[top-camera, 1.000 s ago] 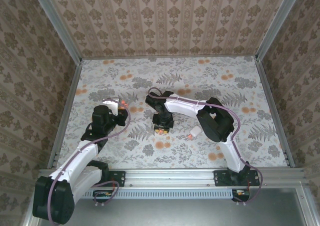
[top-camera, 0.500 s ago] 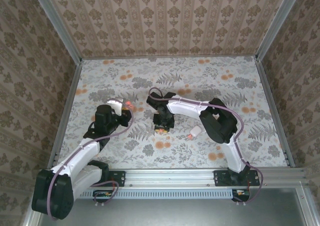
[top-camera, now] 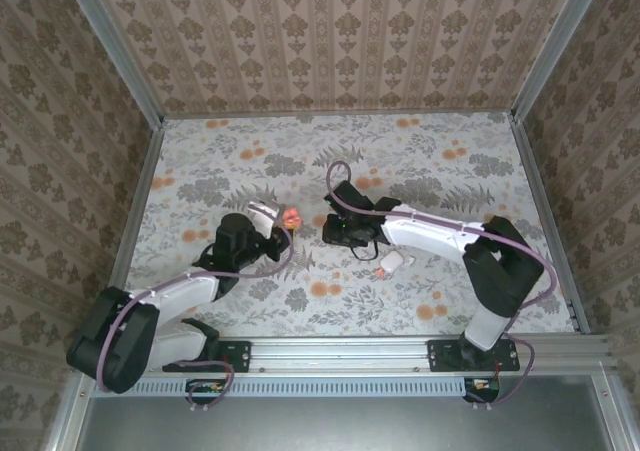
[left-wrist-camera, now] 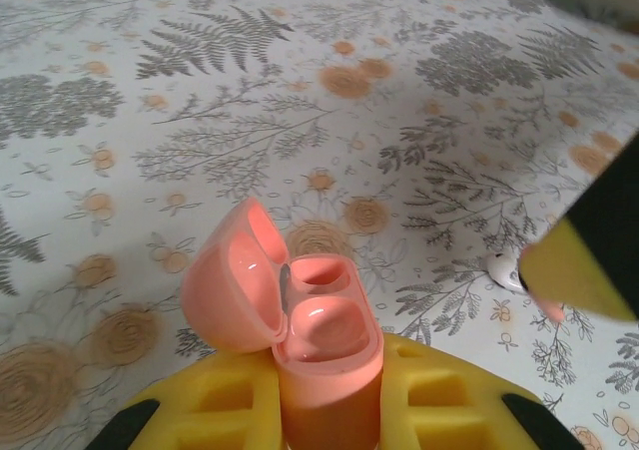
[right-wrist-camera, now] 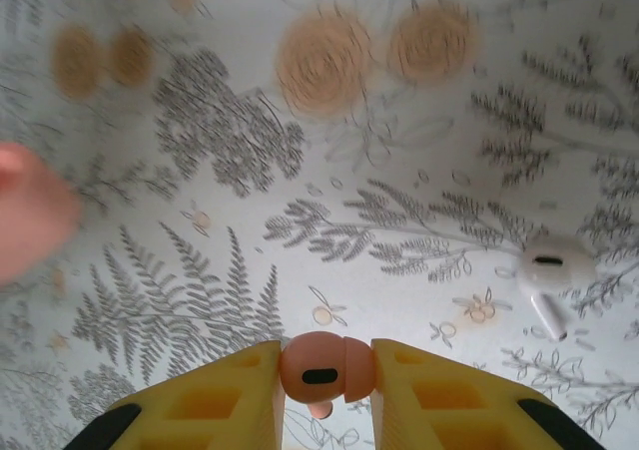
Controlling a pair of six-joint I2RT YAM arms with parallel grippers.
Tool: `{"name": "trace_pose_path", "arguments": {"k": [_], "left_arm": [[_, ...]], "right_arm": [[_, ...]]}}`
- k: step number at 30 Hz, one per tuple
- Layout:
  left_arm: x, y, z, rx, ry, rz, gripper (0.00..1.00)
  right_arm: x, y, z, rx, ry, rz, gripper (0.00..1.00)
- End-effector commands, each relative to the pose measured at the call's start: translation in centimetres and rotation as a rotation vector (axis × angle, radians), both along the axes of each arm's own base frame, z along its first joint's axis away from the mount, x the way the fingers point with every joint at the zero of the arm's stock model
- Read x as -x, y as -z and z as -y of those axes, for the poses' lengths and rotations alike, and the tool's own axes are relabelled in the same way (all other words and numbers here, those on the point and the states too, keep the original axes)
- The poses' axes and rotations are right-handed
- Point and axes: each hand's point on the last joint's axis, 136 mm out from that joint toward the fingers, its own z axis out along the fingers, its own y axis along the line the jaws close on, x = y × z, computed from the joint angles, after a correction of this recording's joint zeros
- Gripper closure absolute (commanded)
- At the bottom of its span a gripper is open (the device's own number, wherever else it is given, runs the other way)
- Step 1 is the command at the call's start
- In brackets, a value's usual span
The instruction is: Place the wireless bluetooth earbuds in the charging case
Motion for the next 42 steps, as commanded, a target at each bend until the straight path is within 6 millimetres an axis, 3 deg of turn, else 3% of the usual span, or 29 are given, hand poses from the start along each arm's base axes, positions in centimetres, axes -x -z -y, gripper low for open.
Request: {"name": "trace_pose_path", "arguments": {"k": [1,11,16,17,21,30,42], "left_arm": [[0.3,-2.4,1.7,0.053,0.086,0.156,0.9],[1.7,-3.1,3.1,0.111,0.202,0.26,0.9],[2.5,-4.6,3.9,0.162,0.267,0.339,0.9],[2.6,-4.8,4.1,0.165,0.277,0.349,0.91],[2.8,-5.4,4.8,0.16,0.299,0.392,0.91],[2.8,-6.4,5.3,0.15,0.309,0.442,0.91],[2.9,-7.3,5.5,0.17,0.301,0.454,0.92]], "right_arm": [[-2.3,-3.6,-0.2,-0.045,-0.027,0.226,0.72],[-3.0,-9.1,1.0,-0.205,0.017,0.526,0.72],[-2.5,-10.7,0.2,-0.287,-0.027,0.593,0.73],[-2.3,-12.0,0.2,-0.315,-0.032,0.622,0.73],[-1.6,-13.5,-0.1,-0.359,-0.062,0.672,0.73],[-0.6,-14.2,-1.0,-0.39,-0.104,0.692,0.73],[0.3,-13.3,-3.0,-0.405,-0.144,0.674,0.73]]}}
